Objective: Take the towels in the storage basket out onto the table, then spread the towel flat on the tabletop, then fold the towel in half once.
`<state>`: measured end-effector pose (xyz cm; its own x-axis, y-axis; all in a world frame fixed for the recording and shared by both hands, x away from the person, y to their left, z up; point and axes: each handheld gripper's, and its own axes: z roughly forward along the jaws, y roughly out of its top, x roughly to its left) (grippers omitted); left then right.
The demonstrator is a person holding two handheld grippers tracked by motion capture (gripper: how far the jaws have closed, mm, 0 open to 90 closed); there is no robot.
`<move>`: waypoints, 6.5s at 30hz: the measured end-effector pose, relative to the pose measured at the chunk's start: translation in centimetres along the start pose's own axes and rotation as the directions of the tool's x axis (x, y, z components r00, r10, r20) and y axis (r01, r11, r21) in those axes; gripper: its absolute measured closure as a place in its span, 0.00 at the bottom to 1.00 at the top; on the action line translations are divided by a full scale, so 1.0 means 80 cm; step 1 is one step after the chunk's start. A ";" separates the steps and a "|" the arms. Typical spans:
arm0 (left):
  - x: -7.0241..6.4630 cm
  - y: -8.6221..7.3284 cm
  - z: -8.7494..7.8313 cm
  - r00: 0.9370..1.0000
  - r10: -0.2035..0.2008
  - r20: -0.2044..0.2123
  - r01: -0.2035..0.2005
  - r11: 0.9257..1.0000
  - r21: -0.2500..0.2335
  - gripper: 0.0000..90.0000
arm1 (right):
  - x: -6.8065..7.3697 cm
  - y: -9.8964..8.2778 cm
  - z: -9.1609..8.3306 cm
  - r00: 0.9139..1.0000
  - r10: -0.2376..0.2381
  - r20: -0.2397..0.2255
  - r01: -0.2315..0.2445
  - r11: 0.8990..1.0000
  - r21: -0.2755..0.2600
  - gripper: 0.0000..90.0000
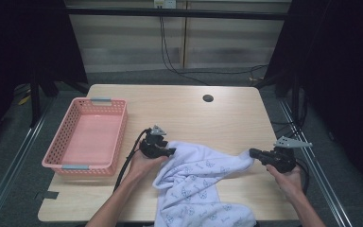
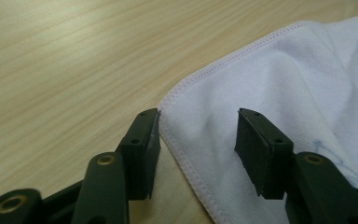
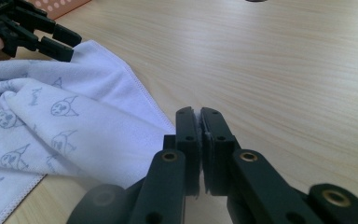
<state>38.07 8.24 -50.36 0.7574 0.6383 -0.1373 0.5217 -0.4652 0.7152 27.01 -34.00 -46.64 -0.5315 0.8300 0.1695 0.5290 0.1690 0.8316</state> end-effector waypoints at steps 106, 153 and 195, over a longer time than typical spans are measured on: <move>-0.059 -0.085 -0.093 0.977 0.129 0.168 -0.145 0.986 0.085 0.97 | 0.075 -0.061 -0.004 0.978 -0.131 -0.160 0.173 0.943 0.284 0.96; -0.012 -0.058 -0.068 0.998 0.058 0.030 -0.059 0.997 0.044 0.95 | 0.044 -0.026 0.048 0.981 -0.187 -0.046 0.192 0.946 0.261 0.96; 0.026 0.000 -0.052 0.997 -0.076 0.024 0.077 0.995 -0.058 0.54 | -0.036 0.039 0.103 0.990 -0.109 0.091 0.090 0.978 0.188 0.53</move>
<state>38.01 12.15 -47.78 0.7251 0.6567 -0.2073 0.5545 -0.3782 0.7412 35.65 -31.44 -48.92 -0.5237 0.8514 0.0290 0.5937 0.3403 0.7292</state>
